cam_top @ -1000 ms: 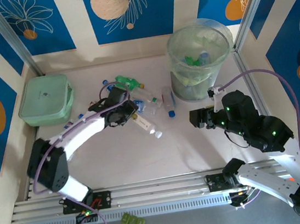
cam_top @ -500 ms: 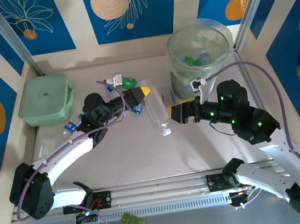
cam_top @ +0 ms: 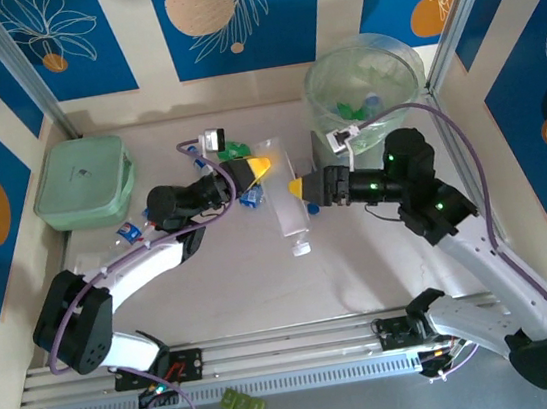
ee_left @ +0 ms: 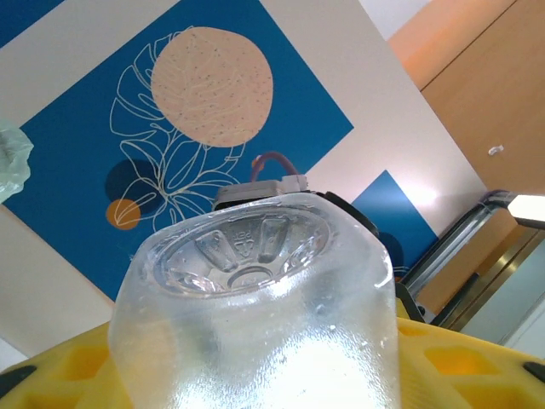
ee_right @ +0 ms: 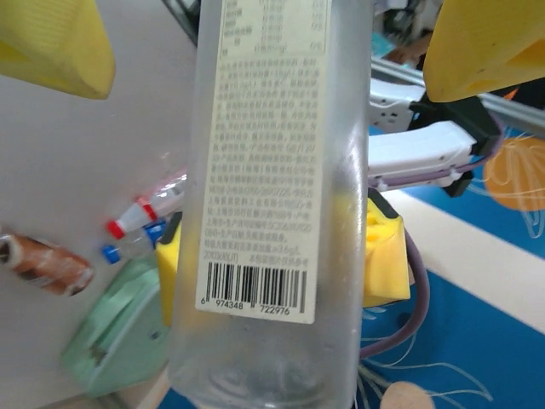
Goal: Put the plastic bottles in the bin
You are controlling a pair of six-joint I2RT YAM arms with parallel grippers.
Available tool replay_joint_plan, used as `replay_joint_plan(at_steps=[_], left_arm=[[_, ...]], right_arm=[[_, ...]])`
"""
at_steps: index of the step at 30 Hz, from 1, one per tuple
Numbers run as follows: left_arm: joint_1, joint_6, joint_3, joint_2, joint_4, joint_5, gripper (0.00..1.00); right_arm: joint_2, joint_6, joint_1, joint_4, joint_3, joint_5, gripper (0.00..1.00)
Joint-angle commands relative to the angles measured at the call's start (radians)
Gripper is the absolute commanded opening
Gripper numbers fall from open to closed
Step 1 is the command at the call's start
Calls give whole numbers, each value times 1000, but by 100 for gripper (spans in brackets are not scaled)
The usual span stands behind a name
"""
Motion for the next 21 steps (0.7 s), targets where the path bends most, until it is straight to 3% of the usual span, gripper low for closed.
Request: replay_joint_plan(at_steps=[1,7,10,15,18,21], left_arm=[[-1,-16,25,-26,89,29,33],[-1,1,11,-33,88,23,33],[-1,7,8,-33,80,23,33],[-1,20,3,-38,54,23,31],[-1,41,1,-53,13,23,35],[-3,59,11,-67,-39,27,48]], right_arm=[[16,46,25,100,-15,-70,88],[29,89,44,164,-40,-68,73],[34,102,51,168,-48,-65,71],[28,111,57,165,-54,-54,54],[21,107,56,152,-51,-49,44],[8,106,55,146,-47,-42,36]])
